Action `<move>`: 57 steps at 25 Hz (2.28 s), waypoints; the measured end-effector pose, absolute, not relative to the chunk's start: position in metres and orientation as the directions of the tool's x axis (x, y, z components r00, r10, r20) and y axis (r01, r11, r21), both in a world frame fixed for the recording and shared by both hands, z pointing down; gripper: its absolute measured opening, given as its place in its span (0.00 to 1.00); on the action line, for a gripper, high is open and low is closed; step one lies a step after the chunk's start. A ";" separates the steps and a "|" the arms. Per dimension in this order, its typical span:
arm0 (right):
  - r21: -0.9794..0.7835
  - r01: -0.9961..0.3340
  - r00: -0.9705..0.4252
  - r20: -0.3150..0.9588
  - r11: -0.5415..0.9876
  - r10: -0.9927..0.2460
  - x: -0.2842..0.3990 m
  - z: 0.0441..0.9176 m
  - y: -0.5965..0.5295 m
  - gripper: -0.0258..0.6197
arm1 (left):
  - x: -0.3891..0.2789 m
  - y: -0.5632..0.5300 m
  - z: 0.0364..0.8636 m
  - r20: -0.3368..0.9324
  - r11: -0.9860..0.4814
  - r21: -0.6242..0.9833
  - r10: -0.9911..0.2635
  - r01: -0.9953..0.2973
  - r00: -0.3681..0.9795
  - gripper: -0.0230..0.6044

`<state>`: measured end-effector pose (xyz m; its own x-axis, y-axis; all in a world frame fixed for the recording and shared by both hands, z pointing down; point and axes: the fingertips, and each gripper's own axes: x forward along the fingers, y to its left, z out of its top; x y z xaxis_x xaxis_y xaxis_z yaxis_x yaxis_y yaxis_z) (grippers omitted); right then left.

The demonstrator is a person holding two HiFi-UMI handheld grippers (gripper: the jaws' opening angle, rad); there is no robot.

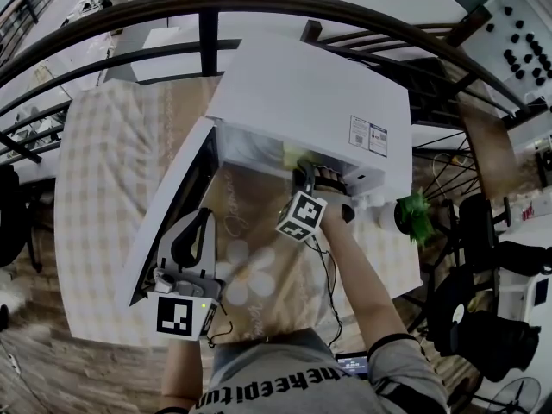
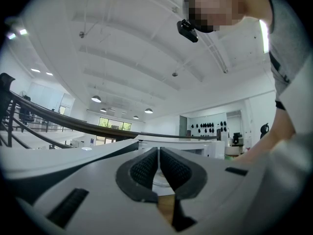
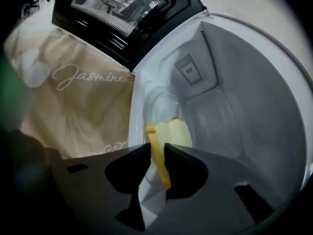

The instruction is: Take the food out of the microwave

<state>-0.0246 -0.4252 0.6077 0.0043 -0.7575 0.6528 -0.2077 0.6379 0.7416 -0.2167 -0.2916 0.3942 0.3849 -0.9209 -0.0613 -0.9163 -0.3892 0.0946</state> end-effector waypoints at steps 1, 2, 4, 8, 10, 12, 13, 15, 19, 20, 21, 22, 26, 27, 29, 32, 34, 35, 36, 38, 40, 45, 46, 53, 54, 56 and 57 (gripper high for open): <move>0.735 -0.211 -0.002 0.659 0.645 -0.752 -0.026 0.608 -0.425 0.18 | -0.216 -0.292 0.395 -0.062 -0.391 0.095 -0.920 -0.916 0.386 0.06; 0.731 -0.213 -0.005 0.662 0.648 -0.749 -0.026 0.608 -0.425 0.18 | -0.216 -0.292 0.395 -0.062 -0.392 0.095 -0.920 -0.915 0.387 0.06; 0.736 -0.208 0.001 0.659 0.644 -0.753 -0.023 0.609 -0.427 0.18 | -0.216 -0.292 0.395 -0.063 -0.391 0.097 -0.920 -0.915 0.386 0.06; 0.736 -0.208 -0.006 0.658 0.645 -0.753 -0.022 0.609 -0.428 0.12 | -0.216 -0.292 0.395 -0.066 -0.389 0.097 -0.921 -0.916 0.384 0.06; 0.737 -0.216 -0.016 0.654 0.641 -0.757 -0.024 0.607 -0.427 0.10 | -0.217 -0.293 0.395 -0.065 -0.386 0.098 -0.922 -0.917 0.381 0.06; 0.741 -0.220 -0.024 0.647 0.635 -0.762 -0.028 0.606 -0.426 0.09 | -0.219 -0.293 0.395 -0.063 -0.382 0.099 -0.924 -0.919 0.377 0.06; 0.742 -0.223 -0.026 0.644 0.633 -0.764 -0.029 0.605 -0.426 0.09 | -0.219 -0.293 0.396 -0.063 -0.382 0.100 -0.924 -0.919 0.377 0.06; 0.737 -0.233 -0.036 0.645 0.634 -0.763 -0.030 0.606 -0.423 0.08 | -0.218 -0.293 0.396 -0.064 -0.382 0.100 -0.924 -0.919 0.378 0.06; 0.721 -0.240 -0.058 0.657 0.650 -0.751 -0.034 0.608 -0.415 0.08 | -0.218 -0.293 0.396 -0.066 -0.382 0.103 -0.924 -0.918 0.377 0.06; 0.716 -0.242 -0.065 0.661 0.655 -0.747 -0.035 0.608 -0.413 0.08 | -0.218 -0.294 0.395 -0.070 -0.383 0.103 -0.923 -0.918 0.377 0.06; 0.710 -0.245 -0.071 0.666 0.660 -0.743 -0.036 0.609 -0.411 0.09 | -0.217 -0.294 0.395 -0.075 -0.384 0.104 -0.923 -0.917 0.378 0.06; 0.707 -0.246 -0.075 0.668 0.663 -0.740 -0.037 0.611 -0.410 0.10 | -0.217 -0.294 0.394 -0.078 -0.385 0.103 -0.922 -0.917 0.379 0.06; 0.729 -0.216 -0.069 0.652 0.650 -0.755 -0.037 0.612 -0.413 0.16 | -0.217 -0.293 0.396 -0.066 -0.380 0.104 -0.925 -0.919 0.375 0.06; 0.734 -0.208 -0.066 0.649 0.647 -0.758 -0.036 0.612 -0.414 0.17 | -0.217 -0.293 0.396 -0.067 -0.379 0.104 -0.925 -0.920 0.373 0.06; 0.736 -0.197 -0.060 0.650 0.647 -0.758 -0.034 0.615 -0.415 0.18 | -0.218 -0.293 0.397 -0.067 -0.374 0.105 -0.927 -0.922 0.369 0.06; 0.736 -0.188 -0.060 0.652 0.650 -0.756 -0.035 0.616 -0.416 0.22 | -0.220 -0.293 0.398 -0.064 -0.368 0.107 -0.930 -0.924 0.363 0.06; 0.753 -0.174 -0.056 0.636 0.635 -0.769 -0.035 0.615 -0.418 0.25 | -0.219 -0.293 0.398 -0.064 -0.367 0.107 -0.930 -0.924 0.361 0.06; 0.763 -0.168 -0.051 0.625 0.624 -0.779 -0.033 0.616 -0.420 0.26 | -0.219 -0.293 0.398 -0.065 -0.366 0.107 -0.930 -0.925 0.361 0.06; 0.770 -0.167 -0.047 0.617 0.615 -0.785 -0.032 0.617 -0.422 0.26 | -0.220 -0.293 0.399 -0.064 -0.365 0.106 -0.931 -0.925 0.360 0.06; 0.771 -0.172 -0.041 0.616 0.613 -0.787 -0.030 0.621 -0.424 0.26 | -0.221 -0.292 0.399 -0.062 -0.362 0.106 -0.932 -0.926 0.357 0.06; 0.777 -0.173 -0.029 0.610 0.605 -0.792 -0.027 0.623 -0.427 0.26 | -0.221 -0.292 0.399 -0.062 -0.360 0.105 -0.933 -0.927 0.355 0.06; 0.794 -0.182 -0.028 0.585 0.580 -0.810 -0.027 0.616 -0.426 0.19 | -0.221 -0.292 0.400 -0.060 -0.359 0.108 -0.933 -0.927 0.355 0.06; 0.796 -0.184 -0.028 0.582 0.576 -0.813 -0.028 0.615 -0.426 0.19 | -0.221 -0.292 0.400 -0.061 -0.359 0.108 -0.933 -0.927 0.354 0.06; 0.811 -0.183 -0.058 0.556 0.556 -0.829 -0.032 0.611 -0.422 0.16 | -0.220 -0.295 0.399 -0.067 -0.361 0.102 -0.932 -0.927 0.356 0.06; 0.813 -0.184 -0.066 0.551 0.553 -0.832 -0.034 0.610 -0.422 0.16 | -0.220 -0.295 0.400 -0.068 -0.360 0.101 -0.933 -0.927 0.355 0.06; 0.811 -0.194 -0.087 0.546 0.552 -0.833 -0.038 0.607 -0.421 0.15 | -0.221 -0.296 0.400 -0.069 -0.358 0.100 -0.933 -0.928 0.353 0.06; 0.809 -0.202 -0.098 0.543 0.551 -0.834 -0.041 0.605 -0.420 0.15 | -0.222 -0.297 0.400 -0.069 -0.357 0.100 -0.934 -0.929 0.351 0.06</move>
